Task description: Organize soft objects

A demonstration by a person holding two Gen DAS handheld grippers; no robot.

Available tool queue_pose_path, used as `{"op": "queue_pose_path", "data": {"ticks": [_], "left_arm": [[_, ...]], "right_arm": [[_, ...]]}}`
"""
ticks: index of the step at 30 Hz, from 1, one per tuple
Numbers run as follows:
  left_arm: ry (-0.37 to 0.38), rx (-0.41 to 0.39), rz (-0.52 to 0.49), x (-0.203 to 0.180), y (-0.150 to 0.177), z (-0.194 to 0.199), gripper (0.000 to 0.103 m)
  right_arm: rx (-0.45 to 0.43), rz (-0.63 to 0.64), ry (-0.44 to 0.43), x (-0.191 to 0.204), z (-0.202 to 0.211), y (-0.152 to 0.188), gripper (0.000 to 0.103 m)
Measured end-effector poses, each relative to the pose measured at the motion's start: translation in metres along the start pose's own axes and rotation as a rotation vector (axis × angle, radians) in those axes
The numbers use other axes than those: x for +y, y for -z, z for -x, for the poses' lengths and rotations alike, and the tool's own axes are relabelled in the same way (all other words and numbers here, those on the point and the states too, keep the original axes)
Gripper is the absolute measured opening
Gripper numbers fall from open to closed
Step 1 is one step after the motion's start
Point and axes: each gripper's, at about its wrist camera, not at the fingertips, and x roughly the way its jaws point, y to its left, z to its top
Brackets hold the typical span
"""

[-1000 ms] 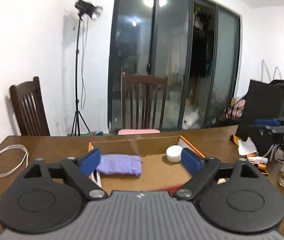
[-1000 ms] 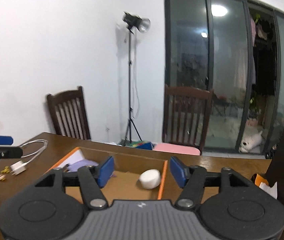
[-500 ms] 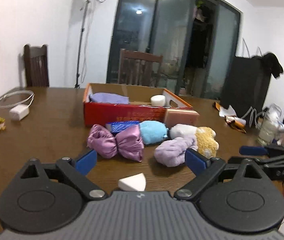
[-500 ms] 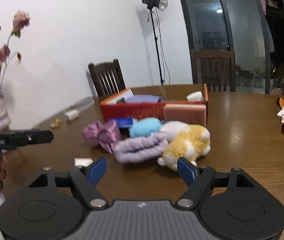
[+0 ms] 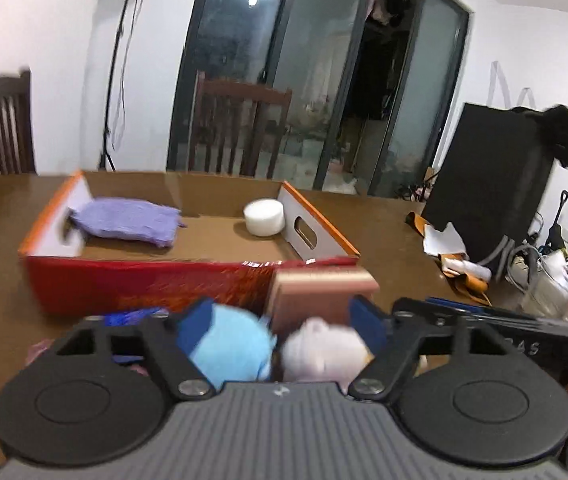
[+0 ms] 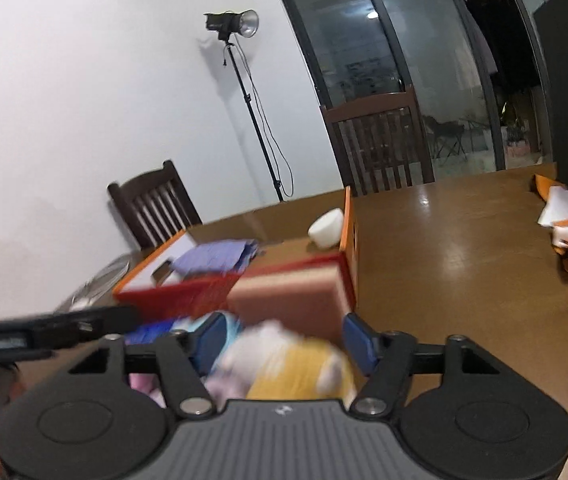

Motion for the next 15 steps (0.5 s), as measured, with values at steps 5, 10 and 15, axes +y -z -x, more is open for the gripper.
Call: {"op": "queue_pose_path", "data": {"ticks": [5,10,15], "left_arm": [[0.078,0.075,0.108,0.016,-0.017,-0.065,0.050],[0.133,0.083,0.134,0.022,-0.010,-0.081,0.035],[0.155,-0.003,0.155,0.018,-0.022,-0.053,0.032]], "right_arm": [[0.025,-0.121,-0.001,-0.039,-0.056,-0.024,0.042],[0.055,-0.234,-0.098,-0.057,-0.073,-0.015,0.026],[-0.012,-0.138,-0.091,-0.038,-0.060,-0.022,0.026]]}}
